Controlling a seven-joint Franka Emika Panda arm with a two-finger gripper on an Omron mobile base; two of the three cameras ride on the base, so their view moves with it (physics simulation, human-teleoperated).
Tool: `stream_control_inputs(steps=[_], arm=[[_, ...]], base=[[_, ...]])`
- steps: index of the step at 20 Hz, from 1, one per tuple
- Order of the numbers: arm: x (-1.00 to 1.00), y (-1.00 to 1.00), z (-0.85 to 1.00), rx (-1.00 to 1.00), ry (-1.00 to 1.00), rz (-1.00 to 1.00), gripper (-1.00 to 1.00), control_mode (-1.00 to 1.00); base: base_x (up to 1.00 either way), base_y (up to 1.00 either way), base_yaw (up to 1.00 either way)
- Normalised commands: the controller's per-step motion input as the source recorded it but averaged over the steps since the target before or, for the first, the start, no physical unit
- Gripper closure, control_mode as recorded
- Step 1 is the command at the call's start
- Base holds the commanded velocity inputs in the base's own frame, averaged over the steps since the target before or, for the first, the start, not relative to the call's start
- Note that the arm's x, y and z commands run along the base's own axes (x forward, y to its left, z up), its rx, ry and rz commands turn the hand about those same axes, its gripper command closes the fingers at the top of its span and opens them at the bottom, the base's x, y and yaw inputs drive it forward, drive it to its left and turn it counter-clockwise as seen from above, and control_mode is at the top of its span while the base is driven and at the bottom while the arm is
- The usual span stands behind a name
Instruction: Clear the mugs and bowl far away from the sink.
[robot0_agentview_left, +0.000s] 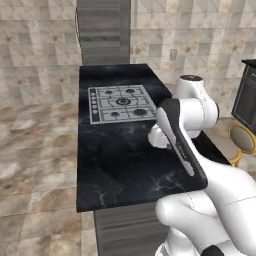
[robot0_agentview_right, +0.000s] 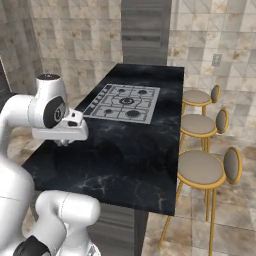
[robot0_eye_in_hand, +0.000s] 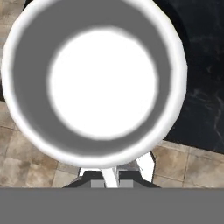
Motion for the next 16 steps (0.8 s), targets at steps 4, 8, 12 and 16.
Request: stream_control_inputs(steps=[4,8,12,16], arm=[[0.42,0.10,-0.33,-0.02,0.01,0.00,1.00,-1.00],[0.41,0.16,-0.26,-0.02,0.04,0.00,1.00,-1.00],[0.28,0.13,-0.19,-0.02,0.00,0.00,1.00,-1.00],[0.31,0.06,-0.27,0.00,0.08,0.00,1.00,-1.00]], base=[[0.00,0.00,0.00],[0.00,0.00,0.00],[0.00,0.00,0.00],[0.00,0.00,0.00]])
